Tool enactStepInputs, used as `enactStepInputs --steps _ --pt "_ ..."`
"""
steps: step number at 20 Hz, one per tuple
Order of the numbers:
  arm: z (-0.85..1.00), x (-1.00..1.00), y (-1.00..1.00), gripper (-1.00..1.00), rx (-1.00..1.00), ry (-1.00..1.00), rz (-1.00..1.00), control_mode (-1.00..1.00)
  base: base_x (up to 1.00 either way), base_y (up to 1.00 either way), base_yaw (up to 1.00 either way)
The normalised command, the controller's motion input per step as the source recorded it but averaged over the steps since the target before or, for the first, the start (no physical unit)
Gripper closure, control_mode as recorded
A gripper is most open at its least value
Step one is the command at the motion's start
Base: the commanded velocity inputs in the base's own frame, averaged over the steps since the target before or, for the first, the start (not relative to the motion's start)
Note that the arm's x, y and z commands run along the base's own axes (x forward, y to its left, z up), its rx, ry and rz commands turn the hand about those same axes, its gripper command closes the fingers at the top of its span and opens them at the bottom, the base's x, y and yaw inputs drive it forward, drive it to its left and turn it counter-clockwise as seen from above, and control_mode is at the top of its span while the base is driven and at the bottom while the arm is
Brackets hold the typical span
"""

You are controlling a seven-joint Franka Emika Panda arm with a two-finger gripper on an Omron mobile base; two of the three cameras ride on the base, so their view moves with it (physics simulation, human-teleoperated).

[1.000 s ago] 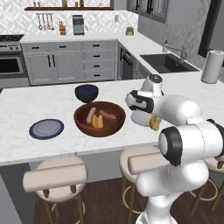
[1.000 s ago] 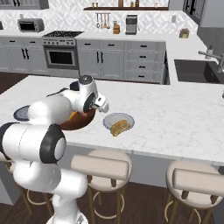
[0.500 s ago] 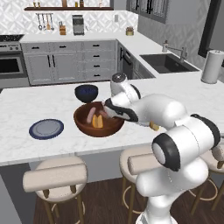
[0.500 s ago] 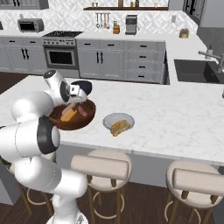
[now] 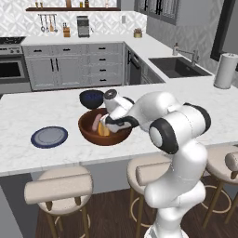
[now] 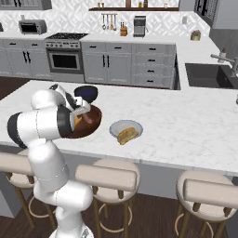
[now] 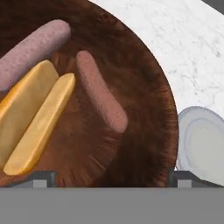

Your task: Place one bun and one sausage from the bowl on each plate.

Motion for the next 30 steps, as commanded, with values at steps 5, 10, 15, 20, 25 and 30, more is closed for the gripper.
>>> enactStepInputs --steps 5,10,15,20,25,30 --pt "-0.24 0.67 -0.15 -1.00 0.00 0.12 0.09 -1.00 0.00 0.00 0.00" --pt "-0.50 0.15 0.02 -1.00 -0.12 0.11 0.01 -1.00 0.00 0.00 0.00" --pt "-0.48 0.21 0.03 -1.00 -0.20 0.03 0.00 -1.00 0.00 0.00 0.00" --pt "-0.26 0.22 0.01 -1.00 -0.11 0.06 0.00 -1.00 0.00 0.00 0.00" --pt "-0.33 0.09 -0.06 -1.00 -0.03 0.03 0.00 -1.00 0.00 0.00 0.00" --pt "-0.07 -0.38 -0.14 -1.00 0.01 0.00 0.02 -1.00 0.00 0.00 0.00"
